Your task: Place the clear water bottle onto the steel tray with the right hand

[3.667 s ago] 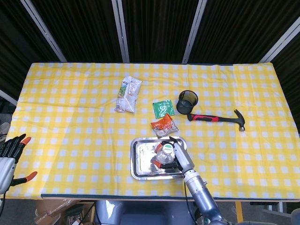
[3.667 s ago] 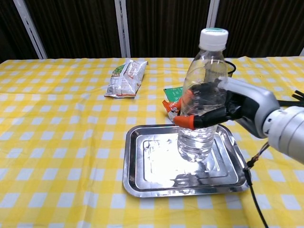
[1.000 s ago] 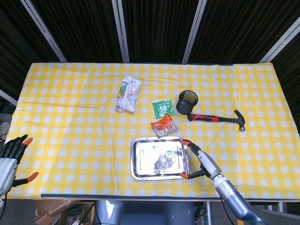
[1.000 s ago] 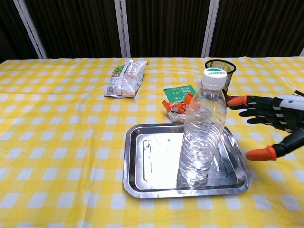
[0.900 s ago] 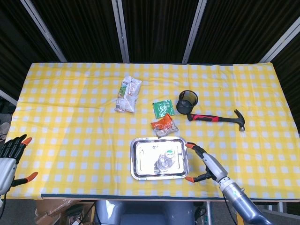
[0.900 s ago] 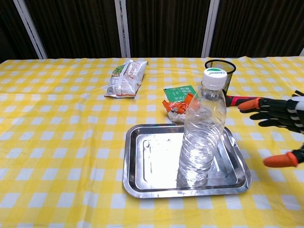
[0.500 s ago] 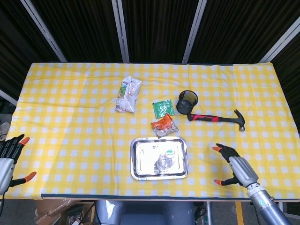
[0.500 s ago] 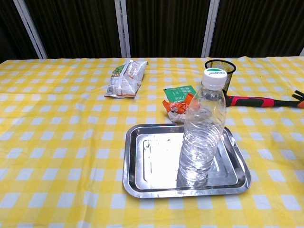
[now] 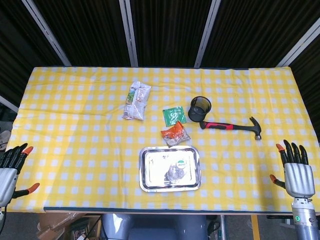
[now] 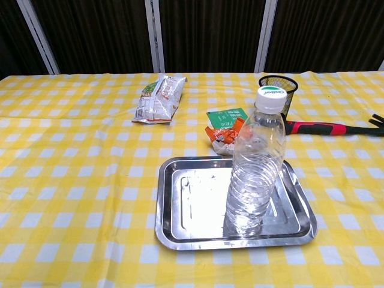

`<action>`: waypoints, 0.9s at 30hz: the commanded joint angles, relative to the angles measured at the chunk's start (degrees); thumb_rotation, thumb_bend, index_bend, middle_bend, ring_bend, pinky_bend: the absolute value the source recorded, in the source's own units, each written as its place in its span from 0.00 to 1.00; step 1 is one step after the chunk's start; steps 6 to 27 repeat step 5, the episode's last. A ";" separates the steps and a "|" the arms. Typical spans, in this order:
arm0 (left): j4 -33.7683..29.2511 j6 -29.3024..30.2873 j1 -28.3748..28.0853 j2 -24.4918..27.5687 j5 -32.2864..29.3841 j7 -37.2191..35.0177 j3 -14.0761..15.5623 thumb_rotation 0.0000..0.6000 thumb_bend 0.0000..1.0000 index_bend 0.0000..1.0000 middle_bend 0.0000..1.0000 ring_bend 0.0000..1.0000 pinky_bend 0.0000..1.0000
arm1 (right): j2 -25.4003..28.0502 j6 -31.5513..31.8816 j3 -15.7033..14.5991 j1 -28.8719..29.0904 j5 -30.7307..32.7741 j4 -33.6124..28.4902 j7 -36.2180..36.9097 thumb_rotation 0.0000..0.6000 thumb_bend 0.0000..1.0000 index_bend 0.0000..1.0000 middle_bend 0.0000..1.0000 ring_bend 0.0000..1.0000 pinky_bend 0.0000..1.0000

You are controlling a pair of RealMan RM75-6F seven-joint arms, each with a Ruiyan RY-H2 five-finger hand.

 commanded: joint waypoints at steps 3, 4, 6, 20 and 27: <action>0.36 -1.48 -0.66 -0.41 -0.85 0.53 -0.14 1.00 0.18 0.04 0.00 0.00 0.00 | 0.40 0.45 0.30 -0.52 -0.17 -1.56 -0.53 1.00 0.14 0.15 0.07 0.00 0.00; 0.33 -1.78 -0.79 -0.47 -1.07 0.60 -0.18 1.00 0.18 0.04 0.00 0.00 0.00 | 0.54 0.43 0.22 -0.63 -0.22 -1.99 -0.80 1.00 0.14 0.15 0.07 0.00 0.00; 0.30 -1.87 -0.84 -0.50 -1.13 0.66 -0.20 1.00 0.18 0.04 0.00 0.00 0.00 | 0.61 0.40 0.13 -0.72 -0.26 -2.29 -0.93 1.00 0.14 0.15 0.07 0.00 0.00; 0.30 -1.87 -0.84 -0.50 -1.13 0.66 -0.20 1.00 0.18 0.04 0.00 0.00 0.00 | 0.61 0.40 0.13 -0.72 -0.26 -2.29 -0.93 1.00 0.14 0.15 0.07 0.00 0.00; 0.30 -1.87 -0.84 -0.50 -1.13 0.66 -0.20 1.00 0.18 0.04 0.00 0.00 0.00 | 0.61 0.40 0.13 -0.72 -0.26 -2.29 -0.93 1.00 0.14 0.15 0.07 0.00 0.00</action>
